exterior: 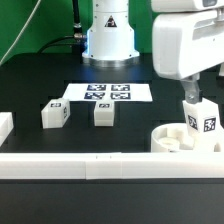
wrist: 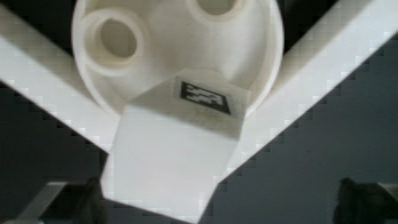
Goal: Assemble stool
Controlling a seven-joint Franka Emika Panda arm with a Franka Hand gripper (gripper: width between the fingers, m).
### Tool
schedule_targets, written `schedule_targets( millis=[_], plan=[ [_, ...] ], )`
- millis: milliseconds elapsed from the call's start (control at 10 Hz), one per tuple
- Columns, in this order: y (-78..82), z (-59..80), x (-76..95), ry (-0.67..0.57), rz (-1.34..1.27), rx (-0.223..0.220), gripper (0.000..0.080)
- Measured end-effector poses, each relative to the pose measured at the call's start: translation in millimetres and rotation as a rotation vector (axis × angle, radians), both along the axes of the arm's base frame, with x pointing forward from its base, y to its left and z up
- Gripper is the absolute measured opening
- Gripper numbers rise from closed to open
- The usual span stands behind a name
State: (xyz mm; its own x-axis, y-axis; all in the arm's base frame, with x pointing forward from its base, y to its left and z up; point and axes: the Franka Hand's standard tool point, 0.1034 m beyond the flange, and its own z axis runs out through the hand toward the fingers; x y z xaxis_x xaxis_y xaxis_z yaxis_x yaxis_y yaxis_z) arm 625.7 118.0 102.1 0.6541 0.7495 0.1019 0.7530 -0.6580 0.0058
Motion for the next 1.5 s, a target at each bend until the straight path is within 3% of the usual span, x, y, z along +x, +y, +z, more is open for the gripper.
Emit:
schedule_targets(
  millis=[400, 900, 1500],
  plan=[
    [-5.6, -1.0, 1.1, -0.019, 0.240, -0.034, 0.0649],
    [3.8, -3.2, 9.0, -0.046, 0.692, -0.132, 0.0649],
    [-3.7, -13.1, 7.2, -0.030, 1.029, -0.202, 0.0649]
  ],
)
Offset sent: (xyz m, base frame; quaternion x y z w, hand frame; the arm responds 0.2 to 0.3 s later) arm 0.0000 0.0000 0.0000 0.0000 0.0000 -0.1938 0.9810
